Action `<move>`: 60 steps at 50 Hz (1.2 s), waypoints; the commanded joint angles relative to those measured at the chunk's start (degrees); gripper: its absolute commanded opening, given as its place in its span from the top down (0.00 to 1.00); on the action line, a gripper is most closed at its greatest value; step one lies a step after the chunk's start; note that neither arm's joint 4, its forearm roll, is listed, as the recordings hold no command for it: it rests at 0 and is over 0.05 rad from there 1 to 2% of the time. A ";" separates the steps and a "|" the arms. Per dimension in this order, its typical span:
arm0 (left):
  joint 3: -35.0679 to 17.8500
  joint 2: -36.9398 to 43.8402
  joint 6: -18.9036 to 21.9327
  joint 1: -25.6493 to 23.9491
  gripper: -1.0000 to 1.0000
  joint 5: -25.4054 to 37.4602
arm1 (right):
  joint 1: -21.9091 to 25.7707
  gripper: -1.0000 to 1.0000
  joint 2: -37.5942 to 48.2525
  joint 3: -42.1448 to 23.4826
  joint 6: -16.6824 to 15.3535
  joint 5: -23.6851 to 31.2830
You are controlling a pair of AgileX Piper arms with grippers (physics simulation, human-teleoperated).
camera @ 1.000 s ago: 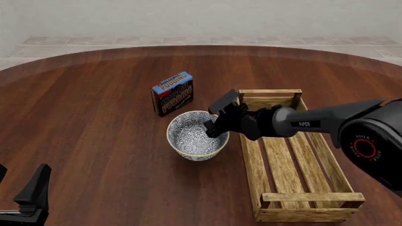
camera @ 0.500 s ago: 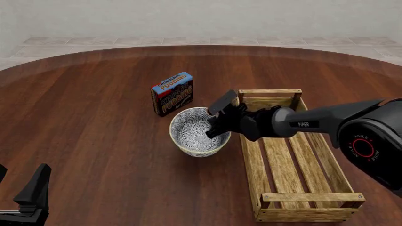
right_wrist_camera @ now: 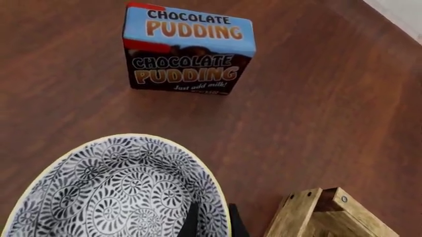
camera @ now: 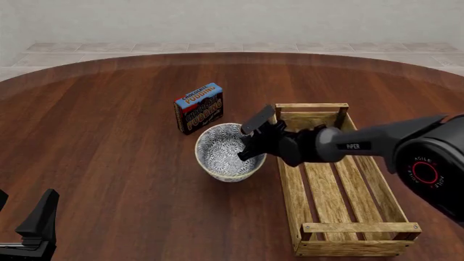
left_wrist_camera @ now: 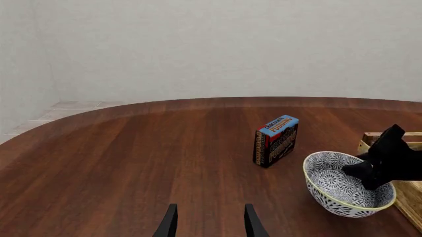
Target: Pick up the bowl on the left and put it in the tray.
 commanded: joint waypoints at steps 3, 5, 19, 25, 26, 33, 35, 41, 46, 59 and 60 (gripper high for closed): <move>0.00 0.00 0.00 0.00 0.00 0.00 | 1.59 1.00 -0.72 3.17 2.01 -1.86; 0.00 0.00 0.00 0.00 0.00 0.00 | 1.80 1.00 -0.96 3.67 1.78 -2.23; 0.00 0.00 0.00 0.00 0.00 0.00 | 3.60 1.00 -4.09 6.30 2.20 -2.93; 0.00 0.00 0.00 0.00 0.00 0.00 | 4.27 1.00 -5.25 6.84 2.53 -2.85; 0.00 0.00 0.00 0.00 0.00 0.00 | 4.38 1.00 -5.41 6.92 2.76 -2.82; 0.00 0.00 0.00 0.00 0.00 0.00 | 5.26 1.00 -6.14 7.75 3.28 -2.90; 0.00 0.00 0.00 0.00 0.00 0.00 | 5.35 1.00 -6.17 7.83 3.31 -2.92; 0.00 0.00 0.00 0.00 0.00 0.00 | 6.15 1.00 -6.68 8.64 4.53 -3.41; 0.00 0.00 0.00 0.00 0.00 0.00 | 7.03 1.00 -8.10 9.61 5.43 -3.77; 0.00 0.00 0.00 0.00 0.00 0.00 | 7.65 1.00 -9.66 10.38 6.07 -4.19; 0.00 0.00 0.00 0.00 0.00 0.00 | 7.68 1.00 -9.79 10.53 6.21 -4.35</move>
